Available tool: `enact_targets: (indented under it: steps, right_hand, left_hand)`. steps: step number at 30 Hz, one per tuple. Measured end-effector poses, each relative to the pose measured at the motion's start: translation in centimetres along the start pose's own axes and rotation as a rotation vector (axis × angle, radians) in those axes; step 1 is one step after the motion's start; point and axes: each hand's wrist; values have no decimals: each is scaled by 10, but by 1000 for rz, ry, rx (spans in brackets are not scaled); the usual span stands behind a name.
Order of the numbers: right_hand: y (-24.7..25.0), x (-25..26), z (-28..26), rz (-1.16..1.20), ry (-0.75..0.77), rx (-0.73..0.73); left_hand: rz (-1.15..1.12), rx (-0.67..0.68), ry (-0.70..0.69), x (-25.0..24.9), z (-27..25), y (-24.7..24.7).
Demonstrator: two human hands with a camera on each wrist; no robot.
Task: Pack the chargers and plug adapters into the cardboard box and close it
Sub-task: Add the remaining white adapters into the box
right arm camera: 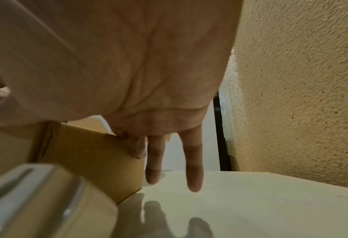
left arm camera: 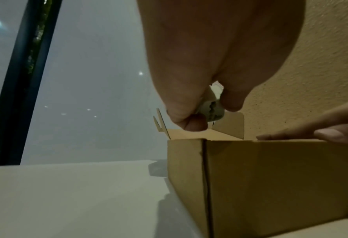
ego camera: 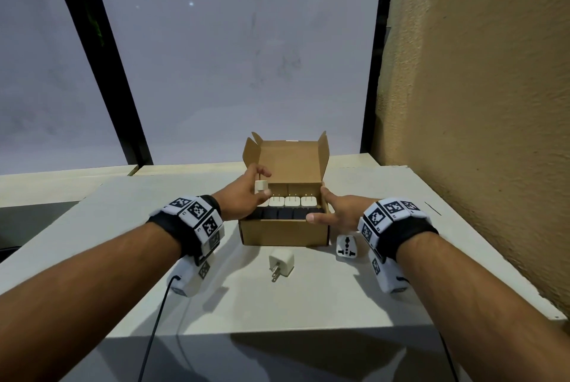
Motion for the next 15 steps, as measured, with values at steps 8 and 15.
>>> enact_targets:
  steps: [8, 15]
  right_hand:
    - [-1, -2, 2, 0, 23, -7]
    - [-2, -3, 4, 8, 22, -10]
  left_hand:
    - [190, -110, 0, 11, 16, -5]
    - [342, -283, -74, 27, 31, -4]
Point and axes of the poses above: each hand's wrist, its own z-axis towards the middle knuckle, its own y-axis out of the back of the hand, x = y × z, and after that the axes turned 15 degrees about y, right-handed
